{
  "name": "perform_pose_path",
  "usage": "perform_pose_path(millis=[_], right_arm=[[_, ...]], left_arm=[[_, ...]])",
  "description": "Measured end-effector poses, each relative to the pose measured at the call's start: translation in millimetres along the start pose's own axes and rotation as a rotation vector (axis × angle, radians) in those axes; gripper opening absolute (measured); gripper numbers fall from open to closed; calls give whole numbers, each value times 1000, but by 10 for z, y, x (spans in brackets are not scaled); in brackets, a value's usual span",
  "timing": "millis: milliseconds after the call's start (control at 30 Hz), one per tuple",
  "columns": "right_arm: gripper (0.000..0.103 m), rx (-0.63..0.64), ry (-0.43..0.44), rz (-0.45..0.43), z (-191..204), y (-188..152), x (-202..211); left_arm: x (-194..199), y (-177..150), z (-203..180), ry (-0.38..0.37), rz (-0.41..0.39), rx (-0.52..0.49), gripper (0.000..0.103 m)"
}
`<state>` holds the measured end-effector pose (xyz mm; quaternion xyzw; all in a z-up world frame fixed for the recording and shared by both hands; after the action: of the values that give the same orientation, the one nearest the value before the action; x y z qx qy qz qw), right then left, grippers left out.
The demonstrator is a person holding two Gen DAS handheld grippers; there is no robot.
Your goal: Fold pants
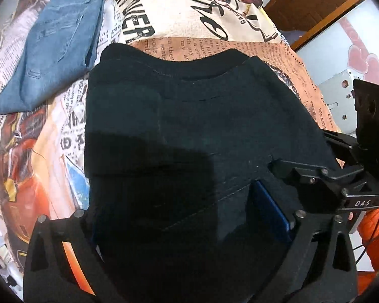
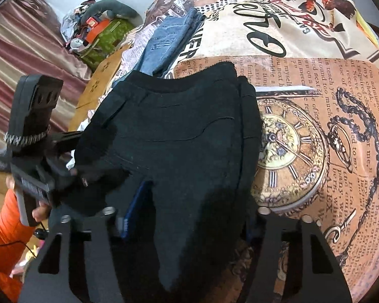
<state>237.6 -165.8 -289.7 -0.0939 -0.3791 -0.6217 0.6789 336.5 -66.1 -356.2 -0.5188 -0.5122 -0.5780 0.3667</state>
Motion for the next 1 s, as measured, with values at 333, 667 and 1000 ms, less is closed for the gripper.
perform_pose_path(millis=[333, 667, 1000], right_arm=[[24, 34, -11, -38, 144, 33, 134], [20, 151, -18, -106, 635, 119, 290], [19, 274, -30, -204, 1173, 429, 473]], left_arm=[[258, -101, 88, 72, -81, 0, 57], [806, -241, 131, 116, -210, 27, 29], [1493, -138, 405, 142, -378, 96, 28]])
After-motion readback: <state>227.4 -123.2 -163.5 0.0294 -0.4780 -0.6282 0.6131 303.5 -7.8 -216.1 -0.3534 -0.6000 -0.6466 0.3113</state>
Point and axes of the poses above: each gripper's, at about its wrist camera, not at the fingertips, and x roughly against the way its jaws point, z to its left, y to its top, the point moved 7 cm from there along -x, roughly the way its jaws point, and after that the axes turned 14 degrees about y, right-handed, at the moved point
